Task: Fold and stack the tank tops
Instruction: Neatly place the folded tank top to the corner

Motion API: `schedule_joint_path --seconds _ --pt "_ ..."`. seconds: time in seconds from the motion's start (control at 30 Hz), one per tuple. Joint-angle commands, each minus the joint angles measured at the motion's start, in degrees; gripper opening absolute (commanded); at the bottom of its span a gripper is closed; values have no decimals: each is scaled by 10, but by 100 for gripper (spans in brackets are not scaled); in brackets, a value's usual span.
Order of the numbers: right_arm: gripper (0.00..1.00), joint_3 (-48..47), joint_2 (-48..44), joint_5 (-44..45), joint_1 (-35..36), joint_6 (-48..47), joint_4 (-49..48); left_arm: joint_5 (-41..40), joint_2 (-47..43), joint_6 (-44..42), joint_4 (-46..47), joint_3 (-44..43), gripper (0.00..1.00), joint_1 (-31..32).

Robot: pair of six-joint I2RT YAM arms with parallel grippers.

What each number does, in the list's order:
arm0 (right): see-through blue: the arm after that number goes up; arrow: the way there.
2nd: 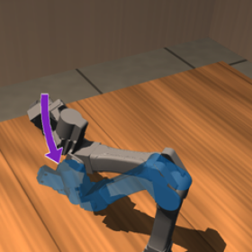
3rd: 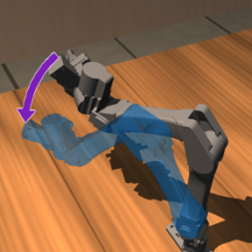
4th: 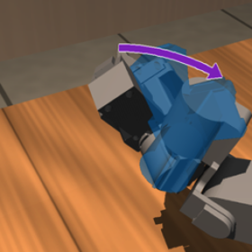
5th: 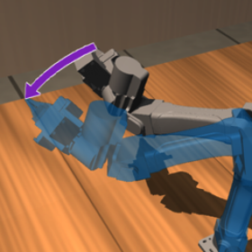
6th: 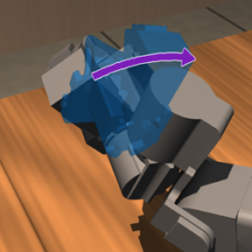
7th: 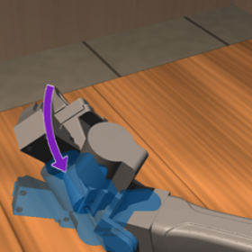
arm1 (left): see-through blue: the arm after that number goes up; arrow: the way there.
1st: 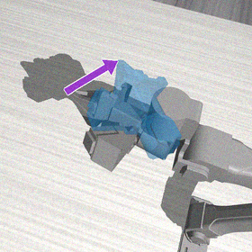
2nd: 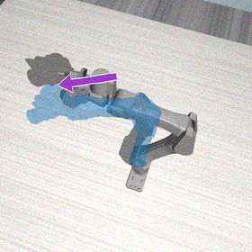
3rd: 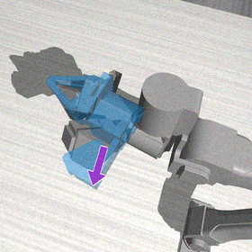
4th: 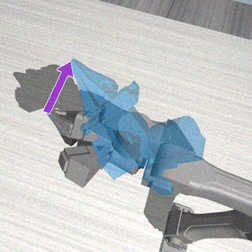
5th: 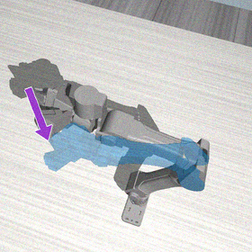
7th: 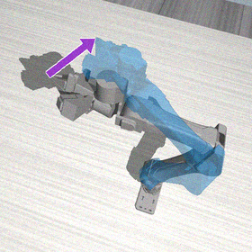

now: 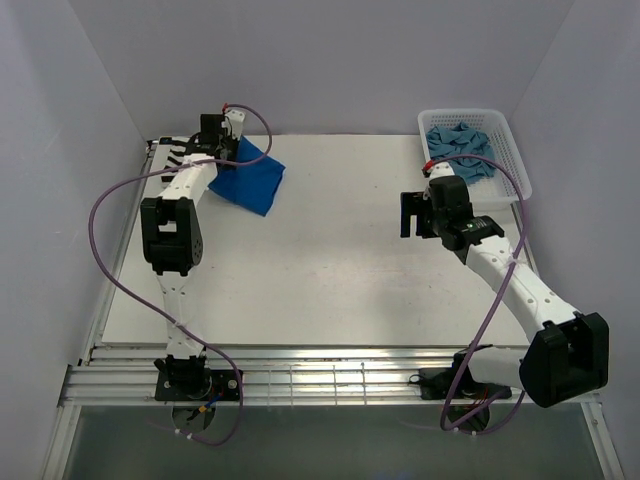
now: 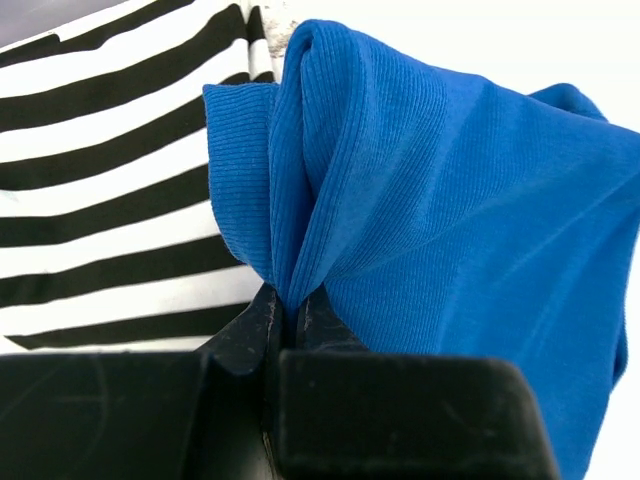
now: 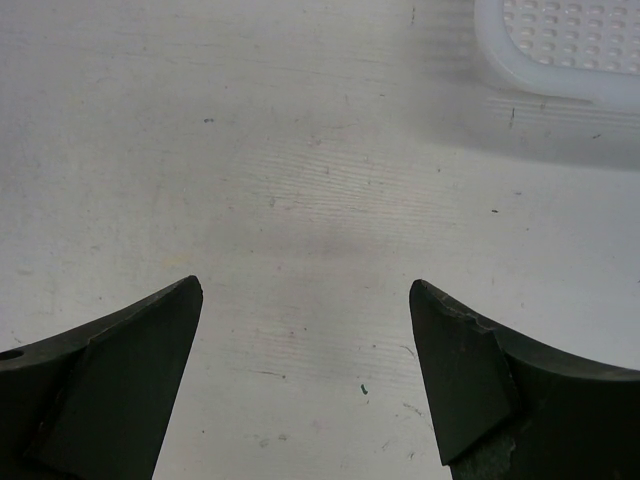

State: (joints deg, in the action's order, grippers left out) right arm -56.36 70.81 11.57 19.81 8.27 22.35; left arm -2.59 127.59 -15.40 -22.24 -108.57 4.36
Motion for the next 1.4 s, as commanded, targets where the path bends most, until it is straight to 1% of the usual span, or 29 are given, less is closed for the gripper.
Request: schedule_joint_path --seconds 0.0,0.1,0.27,0.6,1.07,1.27,1.3,1.37 --pt "90 -22 15 7 -4 -11 -28 11 3 -3 -12 -55 0 -10" --pt "90 -32 34 1 -6 -10 -28 23 9 19 -11 -83 0 -13" --pt "90 -39 43 -7 -6 -8 -29 7 14 34 -12 -122 0 -15" --pt "90 -46 49 -15 -6 -8 -29 0 -6 29 -22 -133 0 -24" --pt "90 -53 50 -25 -7 -10 -31 16 -10 18 -18 -188 0 -34" --pt "90 -54 52 -28 -7 -10 -33 16 -9 22 -3 -183 0 -43" --pt "90 -54 53 -29 -7 -9 -34 16 -8 22 -2 -183 0 -64" --pt "90 -54 56 -33 -6 -6 -35 16 -7 25 0 -185 0 -66"
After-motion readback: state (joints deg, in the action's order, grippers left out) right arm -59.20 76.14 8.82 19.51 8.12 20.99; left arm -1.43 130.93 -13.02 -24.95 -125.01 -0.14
